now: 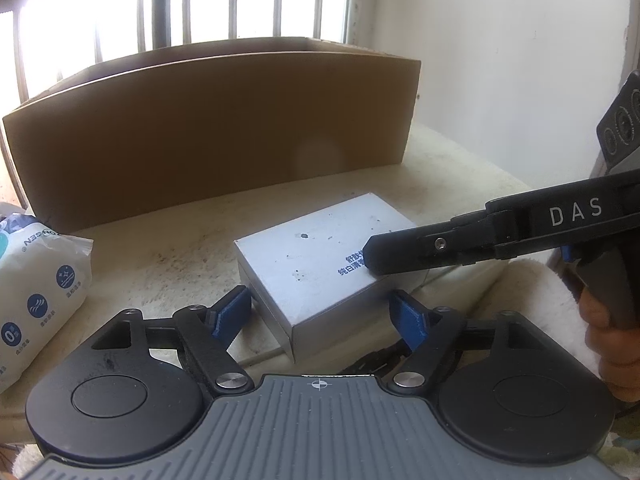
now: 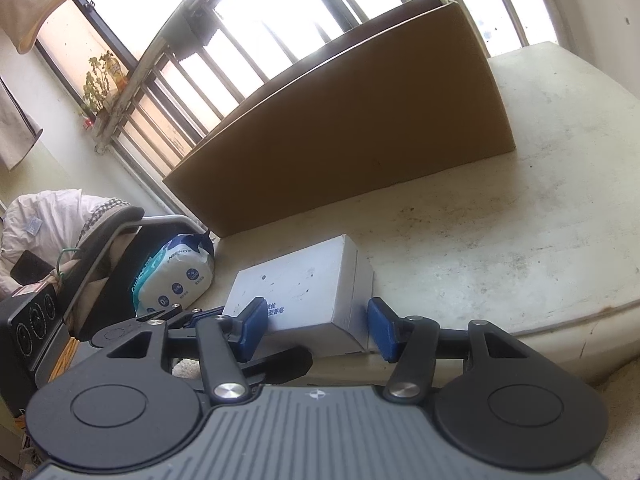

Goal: Organize objects
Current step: 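Lift the white box off the table with the right gripper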

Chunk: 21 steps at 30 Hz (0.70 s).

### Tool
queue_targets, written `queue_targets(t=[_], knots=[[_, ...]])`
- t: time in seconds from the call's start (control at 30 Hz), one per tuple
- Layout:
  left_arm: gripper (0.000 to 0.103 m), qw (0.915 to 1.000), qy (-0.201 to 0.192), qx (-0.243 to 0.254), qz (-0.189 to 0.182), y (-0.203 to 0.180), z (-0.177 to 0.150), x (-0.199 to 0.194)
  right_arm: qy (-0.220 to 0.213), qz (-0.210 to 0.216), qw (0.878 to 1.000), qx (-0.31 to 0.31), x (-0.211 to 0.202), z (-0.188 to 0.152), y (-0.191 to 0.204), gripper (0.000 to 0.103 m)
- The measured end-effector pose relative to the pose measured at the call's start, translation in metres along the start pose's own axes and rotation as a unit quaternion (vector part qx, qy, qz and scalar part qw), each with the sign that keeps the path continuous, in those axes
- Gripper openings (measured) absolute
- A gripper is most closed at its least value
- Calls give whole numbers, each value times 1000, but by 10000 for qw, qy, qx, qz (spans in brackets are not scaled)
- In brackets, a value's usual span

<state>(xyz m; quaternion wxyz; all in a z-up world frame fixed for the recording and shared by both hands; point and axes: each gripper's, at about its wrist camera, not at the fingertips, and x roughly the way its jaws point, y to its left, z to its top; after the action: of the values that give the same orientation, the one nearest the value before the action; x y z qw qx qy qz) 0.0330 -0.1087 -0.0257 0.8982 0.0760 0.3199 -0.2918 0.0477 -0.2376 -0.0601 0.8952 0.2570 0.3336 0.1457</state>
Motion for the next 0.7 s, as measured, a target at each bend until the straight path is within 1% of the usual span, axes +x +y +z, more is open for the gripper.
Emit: queue_targets(t=[0.17,0.4,0.7], knots=[[80,10000,27,-80,19,0,3,3,28,-94,10000,15,0,2,3,60],[79,9997,119,-221,-12,2,9,6,85,-246,9997,41,2,8,7,61],[79,9997,168,-172,45,0,16,9,59,-349,9994,20,1,13,8,61]])
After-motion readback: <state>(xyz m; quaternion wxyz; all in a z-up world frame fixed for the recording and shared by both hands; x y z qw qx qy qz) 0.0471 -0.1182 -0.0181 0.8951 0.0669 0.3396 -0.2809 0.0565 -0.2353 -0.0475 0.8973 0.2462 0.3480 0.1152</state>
